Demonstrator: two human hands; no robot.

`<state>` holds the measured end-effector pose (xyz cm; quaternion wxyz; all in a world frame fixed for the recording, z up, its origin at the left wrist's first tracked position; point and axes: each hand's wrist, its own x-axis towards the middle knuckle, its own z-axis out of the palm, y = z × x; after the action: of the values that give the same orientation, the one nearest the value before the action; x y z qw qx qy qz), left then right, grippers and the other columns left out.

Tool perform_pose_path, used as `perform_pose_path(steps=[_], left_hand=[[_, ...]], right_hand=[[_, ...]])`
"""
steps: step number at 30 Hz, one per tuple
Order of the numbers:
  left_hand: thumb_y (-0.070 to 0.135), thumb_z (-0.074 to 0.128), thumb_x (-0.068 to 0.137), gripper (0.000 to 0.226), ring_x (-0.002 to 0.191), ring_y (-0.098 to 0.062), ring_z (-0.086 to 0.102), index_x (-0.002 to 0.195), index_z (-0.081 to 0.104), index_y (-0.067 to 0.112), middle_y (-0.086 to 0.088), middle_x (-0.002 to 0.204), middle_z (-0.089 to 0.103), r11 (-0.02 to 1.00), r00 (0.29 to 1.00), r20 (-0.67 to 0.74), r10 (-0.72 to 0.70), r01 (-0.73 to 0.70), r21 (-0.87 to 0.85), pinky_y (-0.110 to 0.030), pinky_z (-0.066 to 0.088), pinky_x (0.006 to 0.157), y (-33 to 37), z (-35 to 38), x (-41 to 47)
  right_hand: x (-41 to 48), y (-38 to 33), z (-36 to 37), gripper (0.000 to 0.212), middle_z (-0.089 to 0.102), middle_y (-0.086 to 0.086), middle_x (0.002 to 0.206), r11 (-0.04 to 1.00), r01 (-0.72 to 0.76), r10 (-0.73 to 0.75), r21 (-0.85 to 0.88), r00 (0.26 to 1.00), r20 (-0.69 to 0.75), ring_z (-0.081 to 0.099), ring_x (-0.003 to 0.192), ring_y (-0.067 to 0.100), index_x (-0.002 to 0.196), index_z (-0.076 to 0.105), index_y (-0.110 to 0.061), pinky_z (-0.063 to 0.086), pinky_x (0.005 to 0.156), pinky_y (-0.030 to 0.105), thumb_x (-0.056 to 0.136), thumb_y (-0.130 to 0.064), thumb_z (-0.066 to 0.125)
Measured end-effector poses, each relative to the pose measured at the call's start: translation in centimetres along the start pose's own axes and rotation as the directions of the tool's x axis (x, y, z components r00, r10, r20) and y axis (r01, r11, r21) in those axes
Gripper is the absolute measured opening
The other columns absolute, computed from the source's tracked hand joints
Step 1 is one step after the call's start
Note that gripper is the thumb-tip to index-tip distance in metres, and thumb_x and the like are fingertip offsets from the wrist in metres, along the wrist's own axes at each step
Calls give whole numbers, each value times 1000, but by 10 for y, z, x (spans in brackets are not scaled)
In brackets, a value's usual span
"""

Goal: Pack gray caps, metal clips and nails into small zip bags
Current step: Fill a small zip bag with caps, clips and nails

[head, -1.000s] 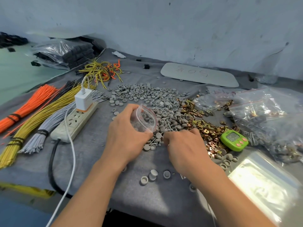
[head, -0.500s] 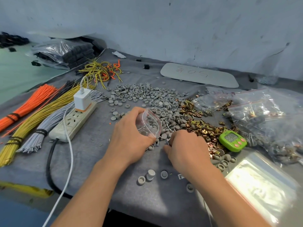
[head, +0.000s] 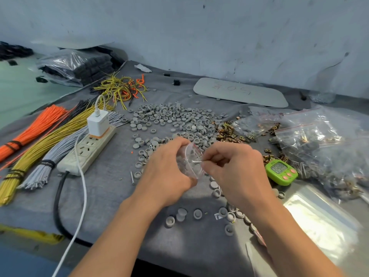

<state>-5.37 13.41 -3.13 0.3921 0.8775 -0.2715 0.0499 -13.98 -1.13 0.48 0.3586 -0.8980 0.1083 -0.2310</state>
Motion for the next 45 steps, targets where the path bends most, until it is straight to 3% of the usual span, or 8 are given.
perform_pose_path(steps=[9,12,18,22,27,37,41,45], left_hand=[[38,79,55,49,81,3,61,98,55,44,24,91,66,992,998,-59,-20,13,-124,-17,42,60,1,-3,0],[44,74,53,50,80,5,65,100,57,42,29,95,67,966,983,-148,-106,67,-248,-19,51,67,-1,-5,2],[34,73,55,44,79,-9,69,97,61,37,17,93,69,849,881,-374,-289,56,-525,-39,57,71,-3,-13,8],[39,76,57,53,91,6,61,104,51,44,25,99,63,929,847,-465,-256,83,-360,-15,45,69,-4,-18,4],[37,87,73,54,96,-17,57,105,44,42,13,100,58,987,958,-247,-144,157,32,-36,46,74,-7,-7,3],[32,85,61,49,83,1,56,94,50,39,16,89,63,996,996,-30,-85,85,-4,-16,37,62,-7,-7,2],[24,87,60,56,87,2,56,97,48,42,18,95,63,996,996,-16,-90,90,15,-20,41,65,-8,-8,1],[28,83,62,52,89,-9,59,98,49,42,16,94,63,998,998,-13,-64,64,19,-35,49,71,-2,-7,2]], right_hand=[[10,1,1,25,76,-23,79,960,-22,33,281,999,-36,70,67,-6,88,83,-31,52,61,11,88,-7,74],[16,10,-2,25,76,-20,75,980,-142,152,139,986,-65,70,66,-5,79,81,-34,57,63,20,89,-12,74],[11,11,30,31,76,-10,104,944,-125,225,-306,922,317,71,88,15,88,76,-40,61,86,35,96,-14,63],[11,10,40,43,74,-4,110,926,23,148,-376,896,418,69,101,22,115,69,-38,59,89,40,90,-6,59],[8,3,41,41,68,1,100,897,157,38,-413,904,426,67,96,31,106,63,-30,54,74,36,81,0,54],[2,-2,36,29,63,-4,107,794,255,-49,-552,932,359,59,107,24,96,57,-25,33,87,37,78,-3,63],[6,13,23,20,62,-11,76,996,-35,38,-82,999,30,56,70,6,86,61,-28,43,61,24,96,-11,61],[10,10,14,17,69,-9,73,931,-67,87,359,995,-38,54,59,0,81,69,-27,44,54,15,94,-17,70]])
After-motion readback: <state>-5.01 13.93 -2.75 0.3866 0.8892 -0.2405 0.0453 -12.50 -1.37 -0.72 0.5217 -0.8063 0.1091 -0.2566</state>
